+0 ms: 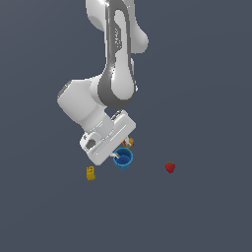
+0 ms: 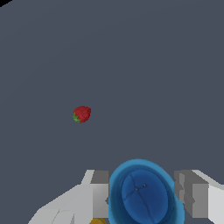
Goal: Pick up a designated object from a clutter of objects.
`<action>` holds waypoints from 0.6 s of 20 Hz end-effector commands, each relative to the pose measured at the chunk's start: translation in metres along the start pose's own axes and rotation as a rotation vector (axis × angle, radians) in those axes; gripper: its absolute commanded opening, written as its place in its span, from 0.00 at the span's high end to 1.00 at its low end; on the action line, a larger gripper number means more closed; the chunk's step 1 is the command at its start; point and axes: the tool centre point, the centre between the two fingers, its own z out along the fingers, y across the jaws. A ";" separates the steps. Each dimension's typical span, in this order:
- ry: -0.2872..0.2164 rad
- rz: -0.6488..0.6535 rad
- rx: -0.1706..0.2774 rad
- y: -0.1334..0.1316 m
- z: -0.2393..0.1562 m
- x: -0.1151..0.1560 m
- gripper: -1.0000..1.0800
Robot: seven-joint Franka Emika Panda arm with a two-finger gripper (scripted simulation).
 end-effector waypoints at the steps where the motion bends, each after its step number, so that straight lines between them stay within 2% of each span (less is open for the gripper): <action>1: 0.024 -0.024 -0.003 0.005 0.004 -0.004 0.38; 12: 0.117 -0.118 -0.033 0.028 0.021 -0.023 0.38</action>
